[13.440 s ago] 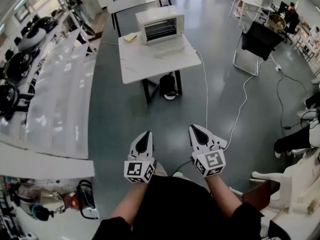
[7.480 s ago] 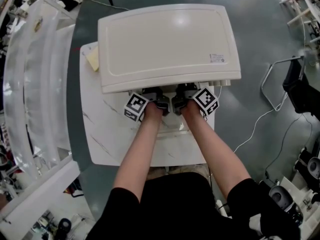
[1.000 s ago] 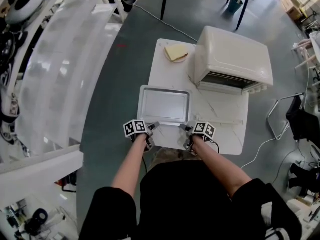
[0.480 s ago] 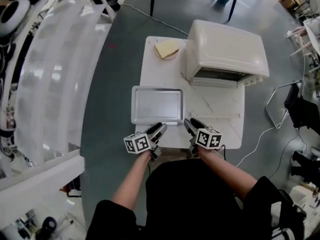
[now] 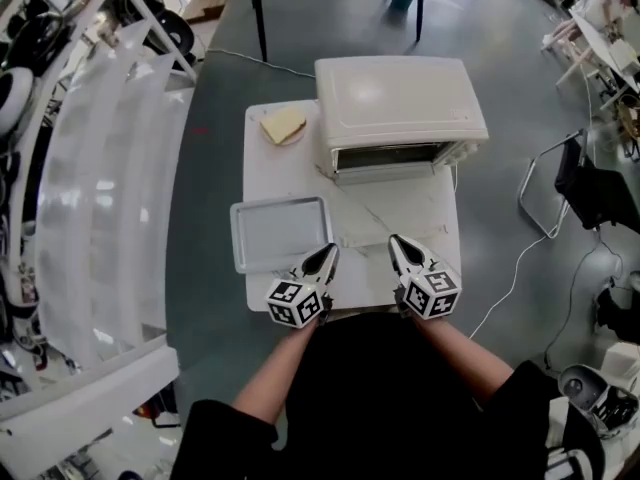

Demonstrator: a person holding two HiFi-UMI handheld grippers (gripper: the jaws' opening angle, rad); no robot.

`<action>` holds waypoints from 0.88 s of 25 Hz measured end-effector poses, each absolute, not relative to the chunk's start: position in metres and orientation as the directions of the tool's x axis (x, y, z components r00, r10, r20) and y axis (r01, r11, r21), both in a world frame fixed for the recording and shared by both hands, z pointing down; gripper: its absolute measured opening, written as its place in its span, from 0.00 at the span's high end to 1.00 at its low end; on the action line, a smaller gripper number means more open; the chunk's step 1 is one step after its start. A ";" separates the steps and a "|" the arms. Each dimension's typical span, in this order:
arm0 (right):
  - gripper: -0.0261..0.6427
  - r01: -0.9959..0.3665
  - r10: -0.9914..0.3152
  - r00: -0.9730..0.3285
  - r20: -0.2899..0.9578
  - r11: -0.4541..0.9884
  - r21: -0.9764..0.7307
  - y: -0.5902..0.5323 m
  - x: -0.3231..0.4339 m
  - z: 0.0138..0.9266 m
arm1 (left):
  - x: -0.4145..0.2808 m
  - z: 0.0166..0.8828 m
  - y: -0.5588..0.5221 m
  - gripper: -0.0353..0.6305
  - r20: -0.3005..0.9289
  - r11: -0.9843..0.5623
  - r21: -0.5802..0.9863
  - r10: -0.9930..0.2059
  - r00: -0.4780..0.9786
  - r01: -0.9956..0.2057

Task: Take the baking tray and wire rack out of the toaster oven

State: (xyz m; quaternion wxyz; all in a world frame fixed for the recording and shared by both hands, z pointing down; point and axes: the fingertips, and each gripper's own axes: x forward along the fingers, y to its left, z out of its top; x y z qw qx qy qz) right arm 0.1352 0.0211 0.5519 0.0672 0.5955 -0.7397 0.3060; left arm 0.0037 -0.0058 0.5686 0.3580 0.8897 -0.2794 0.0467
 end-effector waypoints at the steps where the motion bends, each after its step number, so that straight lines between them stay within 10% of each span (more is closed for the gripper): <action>1: 0.92 -0.929 -0.852 -0.260 0.455 0.093 -0.357 0.022 0.151 0.546 | 0.016 0.563 -0.008 0.91 0.273 -0.606 0.596 -0.464 0.843 -0.526; 16: 0.92 -0.909 -0.897 -0.149 0.415 -0.040 -0.414 0.015 0.309 0.545 | 0.125 0.568 -0.054 0.91 0.353 -0.547 0.509 -0.571 0.741 -0.665; 22: 0.92 -0.729 -0.956 -0.159 0.247 -0.055 -0.683 -0.036 0.336 0.545 | 0.158 0.540 -0.096 0.91 0.092 -0.504 0.703 -0.635 0.767 -0.502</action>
